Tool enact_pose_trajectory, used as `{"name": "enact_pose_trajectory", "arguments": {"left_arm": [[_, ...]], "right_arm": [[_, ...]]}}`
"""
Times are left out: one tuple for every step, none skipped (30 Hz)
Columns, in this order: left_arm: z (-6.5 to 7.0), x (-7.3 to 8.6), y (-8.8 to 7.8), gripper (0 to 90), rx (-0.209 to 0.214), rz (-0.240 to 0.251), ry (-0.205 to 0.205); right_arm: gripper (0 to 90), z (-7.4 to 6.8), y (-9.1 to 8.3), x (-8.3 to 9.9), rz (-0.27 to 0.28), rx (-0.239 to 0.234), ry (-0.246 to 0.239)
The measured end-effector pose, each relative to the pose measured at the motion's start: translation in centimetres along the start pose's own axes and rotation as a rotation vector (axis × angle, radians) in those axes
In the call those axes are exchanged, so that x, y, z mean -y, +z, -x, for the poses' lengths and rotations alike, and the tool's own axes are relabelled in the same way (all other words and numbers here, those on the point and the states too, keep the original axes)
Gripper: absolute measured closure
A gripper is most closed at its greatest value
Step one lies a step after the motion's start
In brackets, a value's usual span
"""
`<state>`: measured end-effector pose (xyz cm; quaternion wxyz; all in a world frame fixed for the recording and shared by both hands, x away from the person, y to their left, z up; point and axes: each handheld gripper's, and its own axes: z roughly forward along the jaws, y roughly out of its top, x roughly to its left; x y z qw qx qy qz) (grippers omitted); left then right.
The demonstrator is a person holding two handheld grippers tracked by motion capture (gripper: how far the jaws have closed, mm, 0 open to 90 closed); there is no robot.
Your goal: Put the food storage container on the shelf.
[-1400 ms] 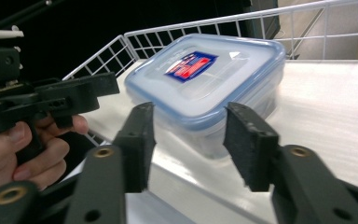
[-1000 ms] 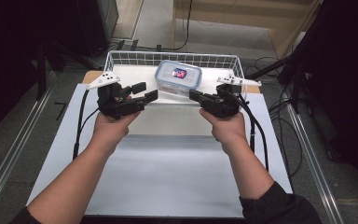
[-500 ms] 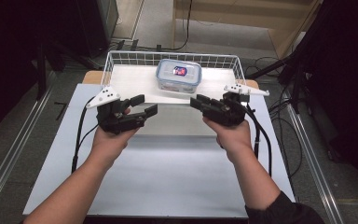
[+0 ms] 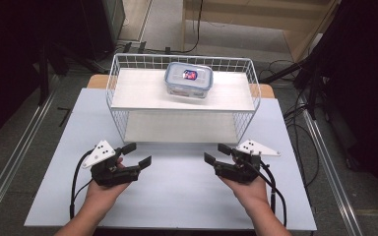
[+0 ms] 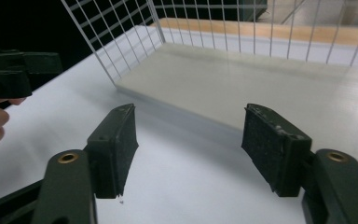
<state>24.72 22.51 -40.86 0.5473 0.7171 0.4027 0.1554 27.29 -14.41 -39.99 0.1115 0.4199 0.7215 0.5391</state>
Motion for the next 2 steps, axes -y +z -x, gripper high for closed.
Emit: {"name": "enact_pose_trajectory", "arguments": {"left_arm": [[-0.13,0.42,-0.08,25.4,-0.002,-0.009,0.002],[-0.13,0.42,-0.08,25.2,-0.002,-0.009,0.002]], "right_arm": [[32.9,0.13,0.02,0.57,0.001,0.007,0.003],[32.0,0.25,0.02,1.02,0.002,0.014,0.003]]}}
